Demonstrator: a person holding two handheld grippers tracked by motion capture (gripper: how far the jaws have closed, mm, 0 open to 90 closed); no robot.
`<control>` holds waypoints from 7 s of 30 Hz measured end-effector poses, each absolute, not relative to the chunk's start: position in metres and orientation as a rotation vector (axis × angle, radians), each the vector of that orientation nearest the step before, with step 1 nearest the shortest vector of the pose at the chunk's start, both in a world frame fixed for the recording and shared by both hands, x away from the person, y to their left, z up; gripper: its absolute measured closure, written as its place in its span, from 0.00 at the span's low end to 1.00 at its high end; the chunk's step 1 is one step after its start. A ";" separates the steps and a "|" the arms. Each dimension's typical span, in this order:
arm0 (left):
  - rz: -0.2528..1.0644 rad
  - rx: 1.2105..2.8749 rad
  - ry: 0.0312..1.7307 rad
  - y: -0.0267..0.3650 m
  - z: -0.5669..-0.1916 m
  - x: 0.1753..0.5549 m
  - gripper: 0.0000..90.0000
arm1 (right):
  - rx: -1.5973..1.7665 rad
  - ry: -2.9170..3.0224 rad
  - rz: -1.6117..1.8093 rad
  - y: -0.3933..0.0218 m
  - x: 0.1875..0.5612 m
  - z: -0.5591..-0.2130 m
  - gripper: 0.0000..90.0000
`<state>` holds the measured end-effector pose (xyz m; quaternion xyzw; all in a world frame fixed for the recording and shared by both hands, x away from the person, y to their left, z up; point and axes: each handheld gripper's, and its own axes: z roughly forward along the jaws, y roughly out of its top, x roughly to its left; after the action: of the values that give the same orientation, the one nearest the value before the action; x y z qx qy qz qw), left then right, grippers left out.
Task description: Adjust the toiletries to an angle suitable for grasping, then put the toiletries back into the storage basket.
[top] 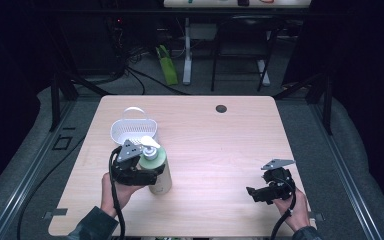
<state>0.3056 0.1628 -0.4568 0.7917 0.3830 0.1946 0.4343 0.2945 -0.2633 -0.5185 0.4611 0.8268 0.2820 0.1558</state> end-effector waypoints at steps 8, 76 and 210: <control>0.498 1.963 0.975 0.172 -0.457 0.303 0.14 | 1.311 2.374 0.790 -0.262 0.295 -0.519 0.04; 0.629 1.671 1.083 0.200 -0.442 0.299 0.00 | 1.265 2.388 0.767 -0.257 0.301 -0.518 0.05; 0.822 1.464 0.963 0.224 -0.411 0.310 0.75 | 1.285 2.366 0.764 -0.262 0.297 -0.517 0.07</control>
<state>0.3098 0.2243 -0.4109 0.6231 0.4096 0.3499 0.5670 0.2974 -0.2625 -0.5169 0.4525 0.8329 0.2691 0.1706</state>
